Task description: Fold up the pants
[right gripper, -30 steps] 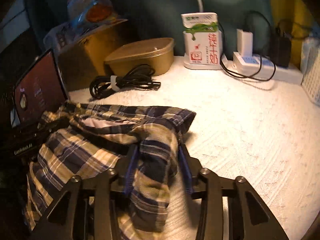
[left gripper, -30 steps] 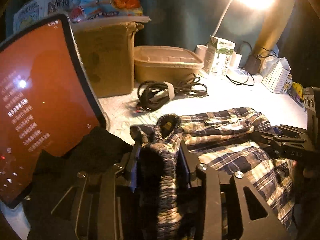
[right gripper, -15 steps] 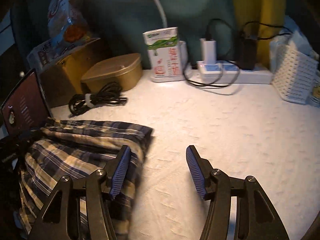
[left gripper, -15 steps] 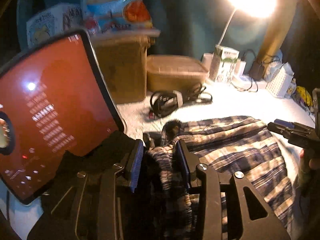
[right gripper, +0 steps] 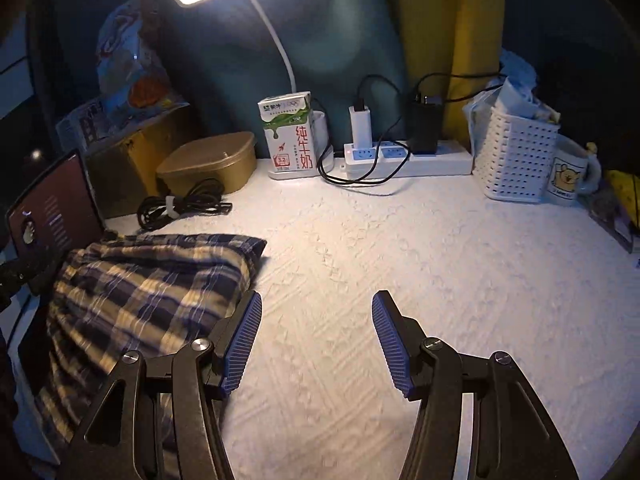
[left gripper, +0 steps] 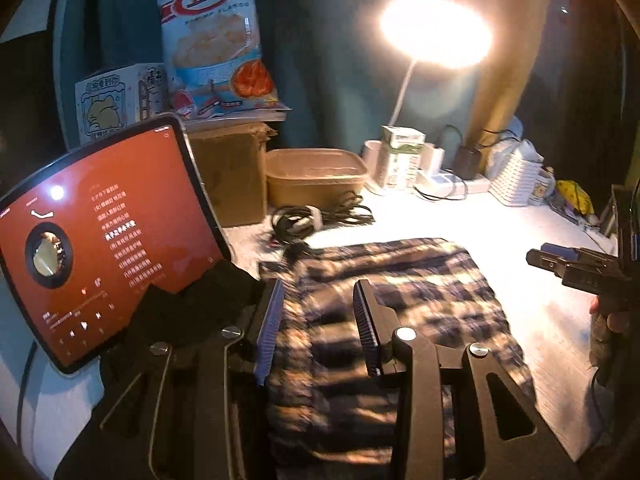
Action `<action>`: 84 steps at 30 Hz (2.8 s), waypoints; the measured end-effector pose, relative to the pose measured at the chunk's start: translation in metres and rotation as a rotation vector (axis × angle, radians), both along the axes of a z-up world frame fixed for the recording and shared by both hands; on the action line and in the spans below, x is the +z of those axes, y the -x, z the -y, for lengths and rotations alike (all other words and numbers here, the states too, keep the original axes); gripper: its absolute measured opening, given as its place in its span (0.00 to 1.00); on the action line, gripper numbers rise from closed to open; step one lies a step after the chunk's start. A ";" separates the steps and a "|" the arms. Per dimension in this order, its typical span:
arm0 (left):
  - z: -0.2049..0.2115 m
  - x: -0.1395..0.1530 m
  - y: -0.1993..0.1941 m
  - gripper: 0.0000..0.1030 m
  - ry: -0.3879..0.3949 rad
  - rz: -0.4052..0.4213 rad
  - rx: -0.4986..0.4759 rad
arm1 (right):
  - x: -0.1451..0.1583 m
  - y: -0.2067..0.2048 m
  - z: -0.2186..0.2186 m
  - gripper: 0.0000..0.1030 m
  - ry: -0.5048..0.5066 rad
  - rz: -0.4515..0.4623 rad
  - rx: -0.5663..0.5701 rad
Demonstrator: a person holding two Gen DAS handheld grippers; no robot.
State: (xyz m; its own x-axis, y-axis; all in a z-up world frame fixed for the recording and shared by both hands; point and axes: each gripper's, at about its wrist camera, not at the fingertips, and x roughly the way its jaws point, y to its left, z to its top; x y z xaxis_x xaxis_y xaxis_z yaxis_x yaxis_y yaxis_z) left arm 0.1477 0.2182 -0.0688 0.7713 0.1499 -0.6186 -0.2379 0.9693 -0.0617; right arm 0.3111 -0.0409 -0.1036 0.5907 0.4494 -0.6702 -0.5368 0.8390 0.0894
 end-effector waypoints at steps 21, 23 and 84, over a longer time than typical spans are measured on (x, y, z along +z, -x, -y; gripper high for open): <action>0.093 0.018 0.059 0.79 0.011 0.135 -0.069 | 0.033 0.087 0.060 0.57 -0.037 0.096 0.015; 0.105 0.018 0.065 0.81 0.006 0.150 -0.053 | 0.036 0.095 0.068 0.57 -0.033 0.115 0.017; 0.207 0.112 0.164 0.99 -0.121 0.466 -0.033 | 0.162 0.273 0.185 1.00 -0.087 0.509 -0.112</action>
